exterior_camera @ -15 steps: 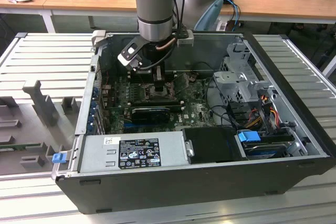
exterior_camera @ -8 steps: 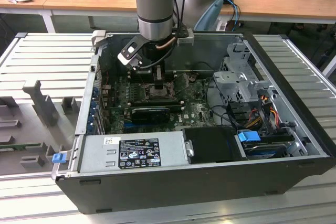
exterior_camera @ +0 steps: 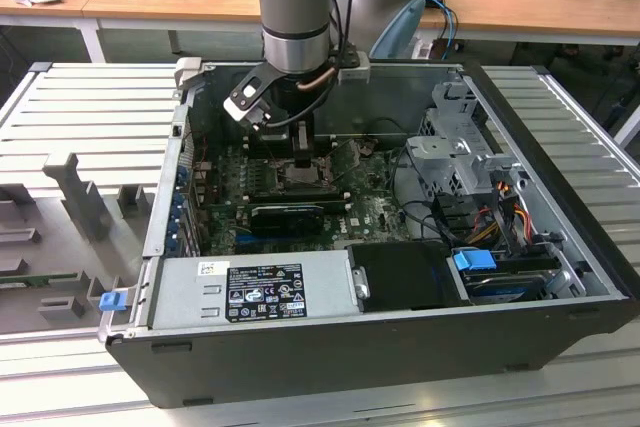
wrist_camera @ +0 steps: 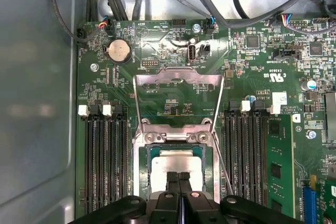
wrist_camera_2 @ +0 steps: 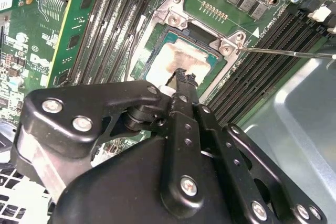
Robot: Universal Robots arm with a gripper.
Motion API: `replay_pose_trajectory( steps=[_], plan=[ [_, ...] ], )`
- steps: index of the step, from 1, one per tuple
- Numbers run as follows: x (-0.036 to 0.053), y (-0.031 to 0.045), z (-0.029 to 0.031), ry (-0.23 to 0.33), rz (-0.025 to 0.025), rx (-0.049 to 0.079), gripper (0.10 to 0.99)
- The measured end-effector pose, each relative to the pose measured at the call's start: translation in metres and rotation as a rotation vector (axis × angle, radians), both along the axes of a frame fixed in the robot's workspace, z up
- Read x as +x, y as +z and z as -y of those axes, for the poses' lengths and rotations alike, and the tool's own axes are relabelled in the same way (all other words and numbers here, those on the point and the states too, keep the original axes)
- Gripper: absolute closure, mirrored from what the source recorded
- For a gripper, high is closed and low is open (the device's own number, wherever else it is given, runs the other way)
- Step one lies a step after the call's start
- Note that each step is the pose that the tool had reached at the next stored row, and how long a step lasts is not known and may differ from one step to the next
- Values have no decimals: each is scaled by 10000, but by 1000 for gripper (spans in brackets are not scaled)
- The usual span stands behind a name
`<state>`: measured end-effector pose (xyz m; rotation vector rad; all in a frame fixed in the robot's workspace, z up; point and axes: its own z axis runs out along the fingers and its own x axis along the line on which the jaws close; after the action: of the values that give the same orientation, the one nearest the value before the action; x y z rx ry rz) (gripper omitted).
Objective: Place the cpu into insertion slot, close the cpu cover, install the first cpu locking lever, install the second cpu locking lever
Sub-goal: 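Place the cpu into insertion slot, then close the cpu cover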
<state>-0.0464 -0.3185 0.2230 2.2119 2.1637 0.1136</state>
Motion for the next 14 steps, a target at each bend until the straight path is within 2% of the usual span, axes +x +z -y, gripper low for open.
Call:
replay_pose_trajectory(
  steps=[14],
  plan=[
    [0,74,0,0,0,0,980]
  ],
)
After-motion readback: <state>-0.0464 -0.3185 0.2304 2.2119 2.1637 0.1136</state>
